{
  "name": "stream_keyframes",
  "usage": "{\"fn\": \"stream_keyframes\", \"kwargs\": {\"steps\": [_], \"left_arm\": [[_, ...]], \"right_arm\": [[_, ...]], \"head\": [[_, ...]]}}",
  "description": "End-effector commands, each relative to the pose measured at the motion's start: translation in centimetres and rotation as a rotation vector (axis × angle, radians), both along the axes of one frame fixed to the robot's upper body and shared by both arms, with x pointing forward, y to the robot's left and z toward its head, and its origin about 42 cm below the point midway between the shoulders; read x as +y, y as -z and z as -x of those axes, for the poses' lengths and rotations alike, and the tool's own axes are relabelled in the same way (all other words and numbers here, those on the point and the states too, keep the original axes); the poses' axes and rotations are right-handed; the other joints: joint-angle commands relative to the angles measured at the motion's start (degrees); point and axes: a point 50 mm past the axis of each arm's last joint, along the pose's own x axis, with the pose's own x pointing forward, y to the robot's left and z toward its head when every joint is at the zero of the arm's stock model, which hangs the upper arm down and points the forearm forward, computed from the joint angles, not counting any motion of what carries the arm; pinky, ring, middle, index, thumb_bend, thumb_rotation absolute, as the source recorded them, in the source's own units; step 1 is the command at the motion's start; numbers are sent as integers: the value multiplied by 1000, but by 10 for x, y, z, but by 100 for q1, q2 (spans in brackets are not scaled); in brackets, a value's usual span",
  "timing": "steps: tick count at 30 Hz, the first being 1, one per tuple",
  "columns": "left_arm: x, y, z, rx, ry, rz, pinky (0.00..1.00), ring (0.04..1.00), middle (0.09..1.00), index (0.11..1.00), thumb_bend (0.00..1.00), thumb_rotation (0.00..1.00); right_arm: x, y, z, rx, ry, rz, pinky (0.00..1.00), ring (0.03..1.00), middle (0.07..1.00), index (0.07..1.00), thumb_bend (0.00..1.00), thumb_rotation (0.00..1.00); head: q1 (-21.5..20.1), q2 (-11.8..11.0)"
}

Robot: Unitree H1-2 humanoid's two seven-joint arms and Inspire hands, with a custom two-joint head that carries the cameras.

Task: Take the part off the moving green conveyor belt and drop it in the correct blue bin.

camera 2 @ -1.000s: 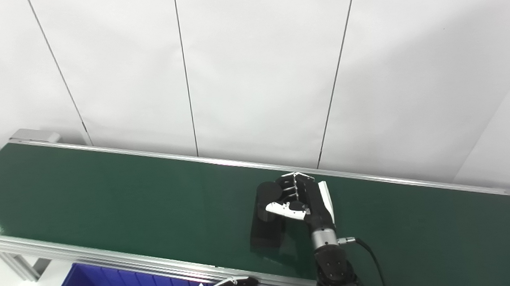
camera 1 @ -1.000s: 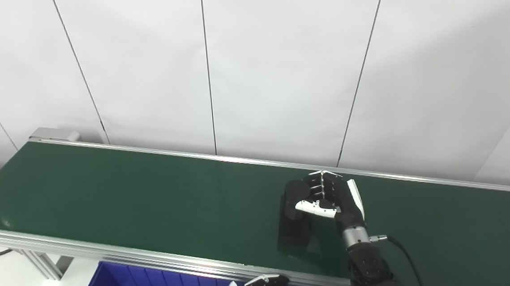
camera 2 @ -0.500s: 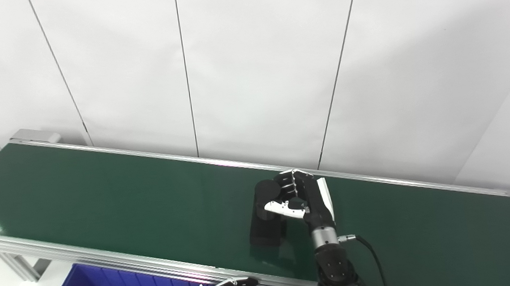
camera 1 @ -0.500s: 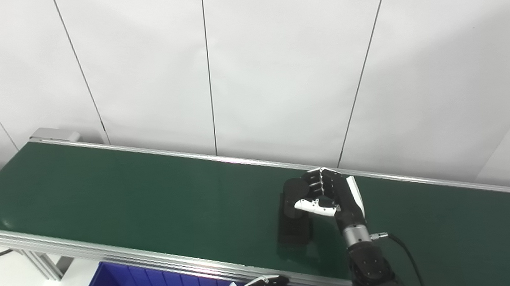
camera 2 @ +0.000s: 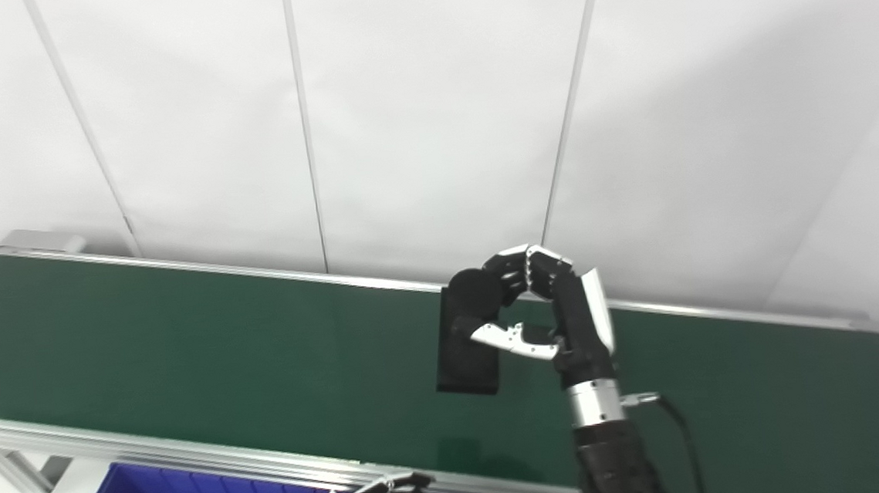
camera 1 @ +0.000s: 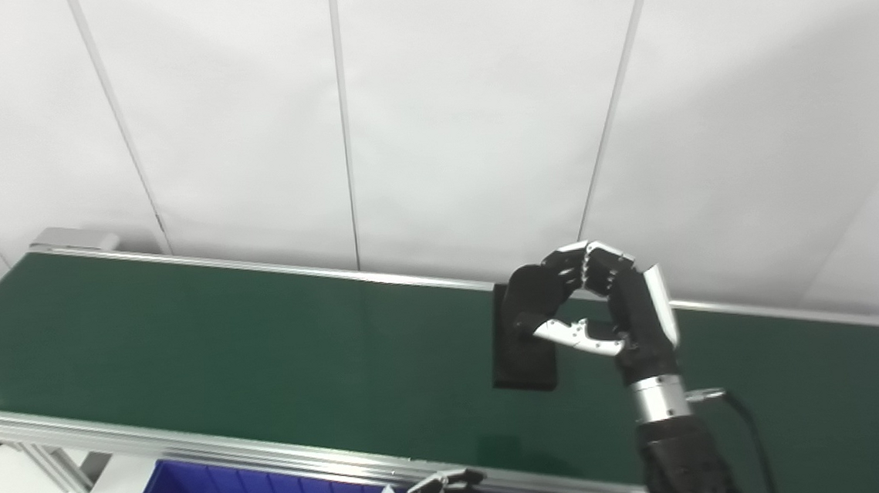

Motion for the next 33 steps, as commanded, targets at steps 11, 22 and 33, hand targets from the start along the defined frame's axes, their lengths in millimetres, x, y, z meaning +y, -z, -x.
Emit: {"fn": "stream_keyframes", "kwargs": {"steps": [11, 22, 33], "left_arm": [[23, -24, -15, -67, 7, 68, 828, 861, 871, 841, 971, 179], [52, -45, -26, -111, -2, 102, 763, 831, 841, 822, 961, 197], [70, -56, -33, -122, -19, 152, 746, 813, 812, 797, 967, 139]], "right_arm": [[-34, -20, 42, -39, 75, 13, 381, 451, 495, 481, 520, 0], [-67, 8, 87, 67, 188, 34, 370, 441, 481, 498, 520, 0], [-84, 31, 131, 193, 295, 18, 356, 434, 482, 503, 520, 0]], "head": [[-1283, 511], [-2127, 1122], [-2743, 1359]]}}
